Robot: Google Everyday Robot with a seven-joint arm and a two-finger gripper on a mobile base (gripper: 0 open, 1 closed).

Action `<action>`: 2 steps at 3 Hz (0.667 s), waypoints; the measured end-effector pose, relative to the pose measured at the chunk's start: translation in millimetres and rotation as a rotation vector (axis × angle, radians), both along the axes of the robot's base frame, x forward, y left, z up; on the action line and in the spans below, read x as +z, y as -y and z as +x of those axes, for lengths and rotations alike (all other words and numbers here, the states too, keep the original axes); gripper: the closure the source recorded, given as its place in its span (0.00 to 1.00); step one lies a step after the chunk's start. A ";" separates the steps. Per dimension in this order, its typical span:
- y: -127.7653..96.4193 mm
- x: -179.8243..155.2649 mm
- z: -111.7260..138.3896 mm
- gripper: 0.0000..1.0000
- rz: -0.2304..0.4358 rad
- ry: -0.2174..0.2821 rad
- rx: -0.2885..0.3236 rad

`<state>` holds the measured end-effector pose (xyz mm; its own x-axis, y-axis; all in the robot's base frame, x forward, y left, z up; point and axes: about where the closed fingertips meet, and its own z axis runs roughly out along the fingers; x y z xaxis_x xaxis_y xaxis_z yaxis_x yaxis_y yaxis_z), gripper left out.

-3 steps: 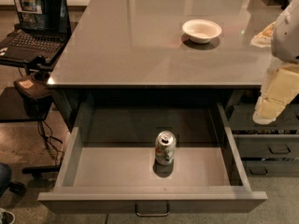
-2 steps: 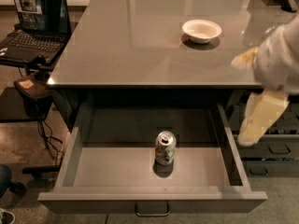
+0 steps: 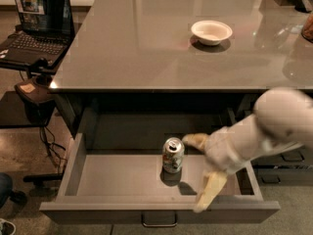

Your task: Pick 7up can from top drawer and place on counter

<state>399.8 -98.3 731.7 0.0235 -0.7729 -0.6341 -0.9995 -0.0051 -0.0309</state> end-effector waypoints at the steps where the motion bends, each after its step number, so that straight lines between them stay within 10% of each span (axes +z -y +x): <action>1: -9.0 -52.1 -17.9 0.00 0.043 -0.084 0.035; 2: -9.8 -54.2 -17.3 0.00 0.049 -0.080 0.013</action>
Offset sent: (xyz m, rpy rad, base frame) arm -0.0136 0.0086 -0.0573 0.0554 0.0684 -0.0250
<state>382.4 -88.6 677.6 -0.0192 -0.7410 -0.6712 -0.9986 -0.0185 0.0489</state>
